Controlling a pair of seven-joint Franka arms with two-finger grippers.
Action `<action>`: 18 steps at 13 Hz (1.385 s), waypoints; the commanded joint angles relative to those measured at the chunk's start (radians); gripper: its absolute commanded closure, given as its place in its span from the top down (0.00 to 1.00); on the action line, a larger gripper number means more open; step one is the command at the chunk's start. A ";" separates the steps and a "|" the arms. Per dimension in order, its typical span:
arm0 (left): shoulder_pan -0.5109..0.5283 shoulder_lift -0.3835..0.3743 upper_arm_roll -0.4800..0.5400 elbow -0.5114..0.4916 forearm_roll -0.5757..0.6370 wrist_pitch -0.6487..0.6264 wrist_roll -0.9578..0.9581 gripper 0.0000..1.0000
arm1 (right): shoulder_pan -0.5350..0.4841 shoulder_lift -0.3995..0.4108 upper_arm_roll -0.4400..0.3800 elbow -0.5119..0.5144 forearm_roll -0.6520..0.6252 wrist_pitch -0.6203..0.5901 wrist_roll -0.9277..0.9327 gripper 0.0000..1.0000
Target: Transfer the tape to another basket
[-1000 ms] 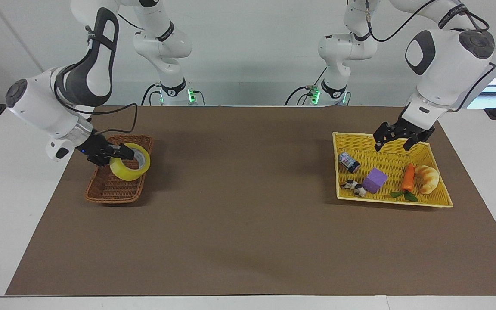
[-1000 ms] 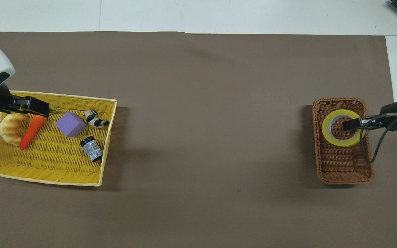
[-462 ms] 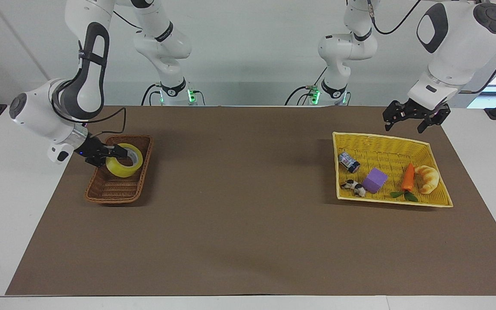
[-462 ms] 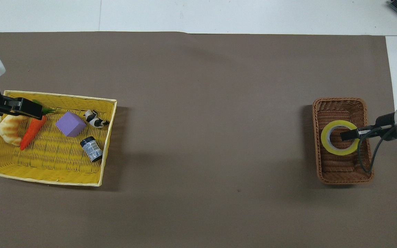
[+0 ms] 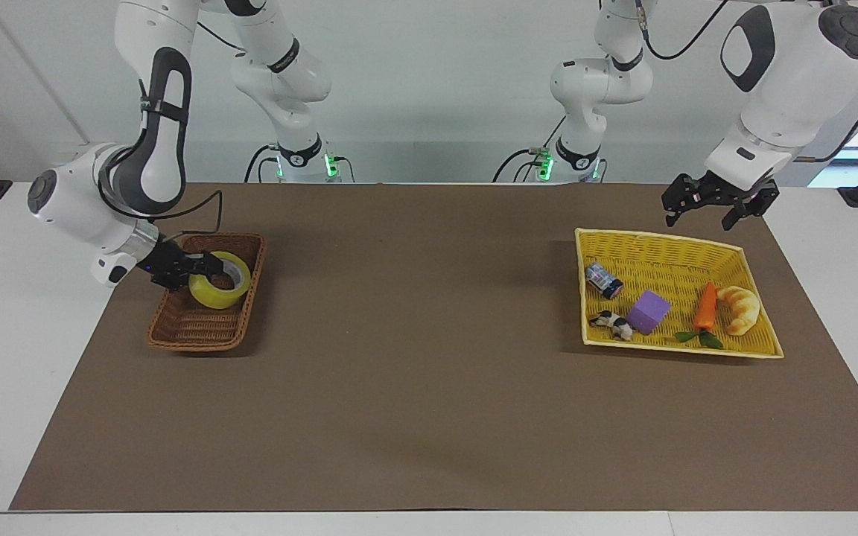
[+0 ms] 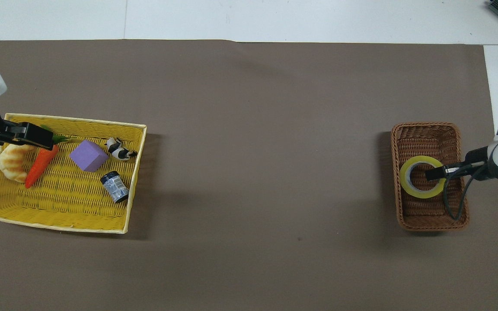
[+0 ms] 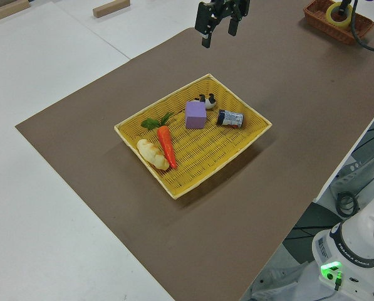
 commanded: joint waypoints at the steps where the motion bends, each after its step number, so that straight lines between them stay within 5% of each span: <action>1: 0.008 0.004 -0.008 0.010 0.014 -0.017 0.008 1.00 | -0.017 -0.010 0.013 -0.010 0.007 0.015 -0.030 1.00; 7: 0.008 0.004 -0.008 0.010 0.014 -0.017 0.008 1.00 | -0.002 -0.002 0.013 0.091 0.006 0.013 0.002 1.00; 13: 0.008 0.004 -0.008 0.010 0.014 -0.017 0.008 1.00 | 0.097 -0.007 0.012 0.219 -0.156 0.067 0.342 1.00; 18: 0.008 0.004 -0.008 0.010 0.014 -0.017 0.010 1.00 | 0.252 -0.059 0.010 0.228 -0.282 0.026 0.659 1.00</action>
